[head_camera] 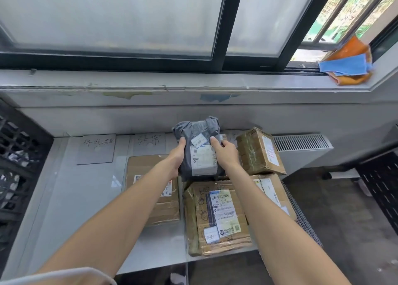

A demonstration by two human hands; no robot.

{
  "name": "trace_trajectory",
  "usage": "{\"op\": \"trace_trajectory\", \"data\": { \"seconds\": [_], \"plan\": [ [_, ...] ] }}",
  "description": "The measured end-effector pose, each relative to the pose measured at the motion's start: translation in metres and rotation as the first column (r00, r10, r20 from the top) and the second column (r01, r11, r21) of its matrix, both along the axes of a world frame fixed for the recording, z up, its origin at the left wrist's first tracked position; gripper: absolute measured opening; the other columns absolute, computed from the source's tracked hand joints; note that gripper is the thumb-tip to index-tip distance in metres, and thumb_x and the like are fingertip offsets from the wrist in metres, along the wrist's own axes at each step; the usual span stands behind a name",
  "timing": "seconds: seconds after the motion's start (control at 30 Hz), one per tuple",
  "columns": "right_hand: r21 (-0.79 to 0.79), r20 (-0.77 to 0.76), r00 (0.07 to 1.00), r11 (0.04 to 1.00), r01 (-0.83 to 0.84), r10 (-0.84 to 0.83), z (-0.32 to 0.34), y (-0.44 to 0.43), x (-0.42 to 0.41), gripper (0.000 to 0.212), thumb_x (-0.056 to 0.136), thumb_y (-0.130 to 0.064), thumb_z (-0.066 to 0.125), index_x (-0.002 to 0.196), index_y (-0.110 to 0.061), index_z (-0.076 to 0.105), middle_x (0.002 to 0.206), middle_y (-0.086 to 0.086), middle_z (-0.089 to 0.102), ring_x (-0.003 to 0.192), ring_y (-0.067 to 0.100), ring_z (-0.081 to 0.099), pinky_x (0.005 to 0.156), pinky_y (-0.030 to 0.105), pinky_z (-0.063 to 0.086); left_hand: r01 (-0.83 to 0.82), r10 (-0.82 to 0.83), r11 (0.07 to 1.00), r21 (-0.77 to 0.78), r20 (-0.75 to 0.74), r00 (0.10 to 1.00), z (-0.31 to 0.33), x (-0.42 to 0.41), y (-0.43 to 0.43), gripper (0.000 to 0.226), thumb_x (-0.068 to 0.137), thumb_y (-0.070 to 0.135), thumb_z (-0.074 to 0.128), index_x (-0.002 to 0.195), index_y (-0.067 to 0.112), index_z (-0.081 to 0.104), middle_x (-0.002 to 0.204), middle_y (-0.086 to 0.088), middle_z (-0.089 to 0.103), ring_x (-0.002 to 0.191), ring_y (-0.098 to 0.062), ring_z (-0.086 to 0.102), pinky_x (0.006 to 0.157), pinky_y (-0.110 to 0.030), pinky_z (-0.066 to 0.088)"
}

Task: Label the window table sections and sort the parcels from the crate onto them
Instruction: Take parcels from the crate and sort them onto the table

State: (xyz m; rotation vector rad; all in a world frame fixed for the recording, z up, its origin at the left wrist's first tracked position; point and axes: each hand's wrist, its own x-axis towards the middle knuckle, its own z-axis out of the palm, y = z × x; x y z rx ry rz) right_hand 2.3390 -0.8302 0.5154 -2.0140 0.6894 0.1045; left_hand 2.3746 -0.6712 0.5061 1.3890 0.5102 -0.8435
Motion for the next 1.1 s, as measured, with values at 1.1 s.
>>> {"op": "trace_trajectory", "data": {
  "seconds": [1.1],
  "plan": [
    [-0.752, 0.039, 0.679, 0.468, -0.463, 0.733, 0.115, 0.387, 0.117, 0.062, 0.100, -0.052, 0.040, 0.149, -0.015, 0.041, 0.154, 0.015, 0.036, 0.146, 0.032, 0.025, 0.119, 0.045, 0.018, -0.263, -0.726, 0.125, 0.957, 0.269, 0.633, 0.115, 0.081, 0.401, 0.073, 0.096, 0.066, 0.022, 0.153, 0.021, 0.025, 0.158, -0.015, 0.025, 0.145, -0.034, 0.019, 0.118, -0.054, 0.012]
  ]
}}
